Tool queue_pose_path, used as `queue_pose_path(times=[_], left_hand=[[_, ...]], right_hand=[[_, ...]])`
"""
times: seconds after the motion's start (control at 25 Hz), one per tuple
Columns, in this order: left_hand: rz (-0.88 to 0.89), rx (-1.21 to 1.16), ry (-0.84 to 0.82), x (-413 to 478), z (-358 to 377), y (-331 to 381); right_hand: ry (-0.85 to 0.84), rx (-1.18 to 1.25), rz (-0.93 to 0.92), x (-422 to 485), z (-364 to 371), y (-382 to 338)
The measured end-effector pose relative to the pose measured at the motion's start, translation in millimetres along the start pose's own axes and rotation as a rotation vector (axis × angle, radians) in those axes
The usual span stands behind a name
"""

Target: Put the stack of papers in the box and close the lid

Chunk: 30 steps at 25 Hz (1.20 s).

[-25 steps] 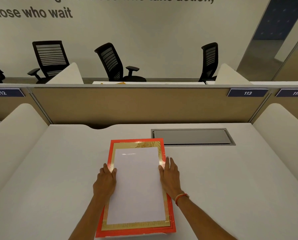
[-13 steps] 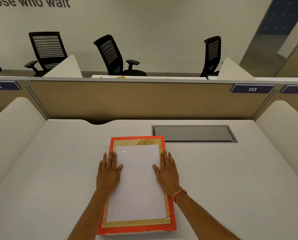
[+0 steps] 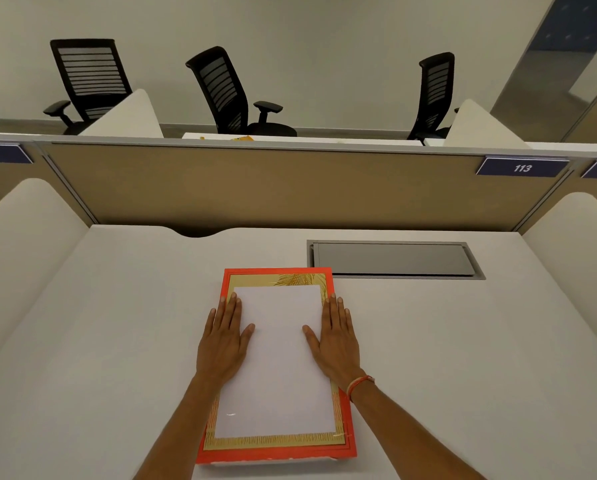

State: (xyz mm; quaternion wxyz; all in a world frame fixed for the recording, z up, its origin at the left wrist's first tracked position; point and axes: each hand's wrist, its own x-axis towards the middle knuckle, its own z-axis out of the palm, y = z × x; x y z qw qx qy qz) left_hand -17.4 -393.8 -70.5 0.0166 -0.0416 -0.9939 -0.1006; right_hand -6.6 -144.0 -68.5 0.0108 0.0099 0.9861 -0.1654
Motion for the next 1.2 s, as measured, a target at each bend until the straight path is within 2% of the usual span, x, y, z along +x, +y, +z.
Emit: queue_pose_path(times=[0.28, 0.72, 1.0, 1.2], left_hand=[[-0.010, 0.089, -0.016, 0.8, 2.9, 0.6], [-0.026, 0.092, -0.018, 0.0, 2.1, 3.1], [-0.023, 0.074, -0.023, -4.2, -7.7, 9.5], [-0.019, 0.041, -0.006, -11.0, -11.3, 25.1]], right_hand=[[0.013, -0.003, -0.011, 1.4, 3.7, 2.0], [0.012, 0.004, -0.005, 1.7, 2.4, 1.3], [-0.026, 0.018, -0.023, -2.6, -15.0, 2.1], [0.005, -0.022, -0.065, -4.9, -38.7, 21.5]])
